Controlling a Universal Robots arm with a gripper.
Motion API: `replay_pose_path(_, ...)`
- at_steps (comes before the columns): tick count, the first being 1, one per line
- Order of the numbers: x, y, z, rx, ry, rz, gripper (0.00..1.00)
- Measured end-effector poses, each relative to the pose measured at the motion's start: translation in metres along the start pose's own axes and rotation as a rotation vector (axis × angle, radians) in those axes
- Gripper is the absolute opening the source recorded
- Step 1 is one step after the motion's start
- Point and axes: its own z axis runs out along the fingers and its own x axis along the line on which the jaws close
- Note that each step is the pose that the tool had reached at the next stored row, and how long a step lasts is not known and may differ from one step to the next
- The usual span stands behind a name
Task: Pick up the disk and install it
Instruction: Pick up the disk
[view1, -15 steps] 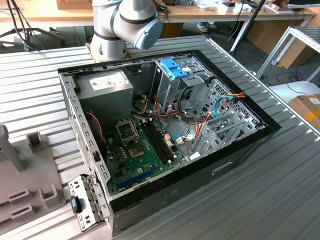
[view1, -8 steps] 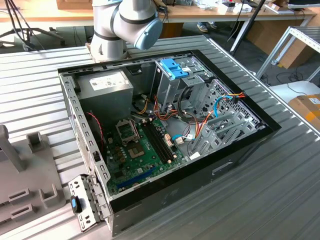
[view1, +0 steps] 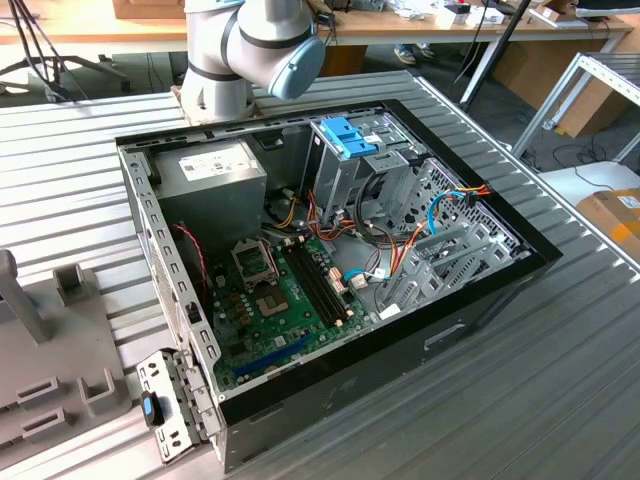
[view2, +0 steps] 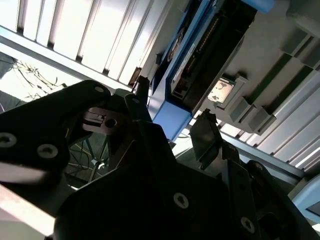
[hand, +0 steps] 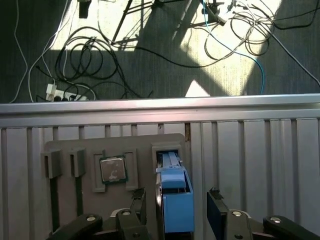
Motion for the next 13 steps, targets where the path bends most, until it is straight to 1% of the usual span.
replay_pose_path(5, 0.0001, -0.0001, 0.0024, 0.0, 0.0, 0.0, 0.6)
replay_pose_path(13, 0.0001, -0.0001, 0.0027, 0.0, 0.0, 0.0, 0.6)
